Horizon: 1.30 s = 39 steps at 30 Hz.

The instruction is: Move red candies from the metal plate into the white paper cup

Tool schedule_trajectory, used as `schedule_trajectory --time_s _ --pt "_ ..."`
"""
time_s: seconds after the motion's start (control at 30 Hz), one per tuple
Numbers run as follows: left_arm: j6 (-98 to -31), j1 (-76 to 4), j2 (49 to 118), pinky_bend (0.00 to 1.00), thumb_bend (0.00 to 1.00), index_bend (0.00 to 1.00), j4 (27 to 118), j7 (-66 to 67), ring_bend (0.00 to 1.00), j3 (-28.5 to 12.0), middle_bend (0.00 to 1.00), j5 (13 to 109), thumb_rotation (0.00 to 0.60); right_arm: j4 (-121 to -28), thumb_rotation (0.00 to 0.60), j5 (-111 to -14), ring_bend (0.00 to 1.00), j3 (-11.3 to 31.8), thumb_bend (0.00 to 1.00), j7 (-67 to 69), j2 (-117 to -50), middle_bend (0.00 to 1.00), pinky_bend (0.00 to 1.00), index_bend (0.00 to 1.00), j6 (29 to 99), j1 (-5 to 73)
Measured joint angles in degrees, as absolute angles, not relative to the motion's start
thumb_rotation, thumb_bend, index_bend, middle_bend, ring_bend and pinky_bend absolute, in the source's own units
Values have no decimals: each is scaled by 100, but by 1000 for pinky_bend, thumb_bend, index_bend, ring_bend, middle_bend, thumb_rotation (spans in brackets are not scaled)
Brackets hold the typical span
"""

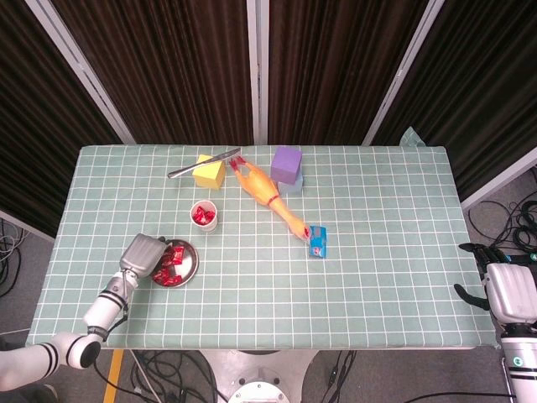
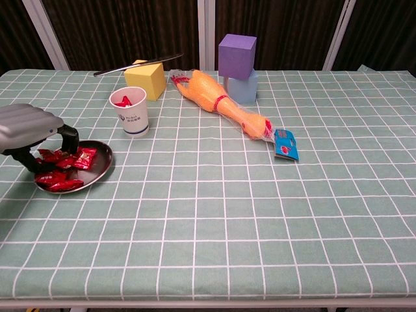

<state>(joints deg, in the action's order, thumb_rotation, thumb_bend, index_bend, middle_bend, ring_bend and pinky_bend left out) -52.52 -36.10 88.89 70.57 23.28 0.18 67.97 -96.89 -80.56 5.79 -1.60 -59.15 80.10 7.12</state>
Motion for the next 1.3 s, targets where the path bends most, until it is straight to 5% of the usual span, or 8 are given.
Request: schedule_trajectory --time_s 0.87,1.3 --pt "-5267 -3526 9050 1000 513 685 6817 1635 947 -33 738 7366 600 -9690 600 -8052 282 573 101 -145 -5901 308 603 261 8025 702" --pt "-5223 -3843 8255 1000 514 687 7845 1303 947 -645 739 7310 600 -9657 600 -8051 282 570 101 -108 -5900 309 605 261 8042 688"
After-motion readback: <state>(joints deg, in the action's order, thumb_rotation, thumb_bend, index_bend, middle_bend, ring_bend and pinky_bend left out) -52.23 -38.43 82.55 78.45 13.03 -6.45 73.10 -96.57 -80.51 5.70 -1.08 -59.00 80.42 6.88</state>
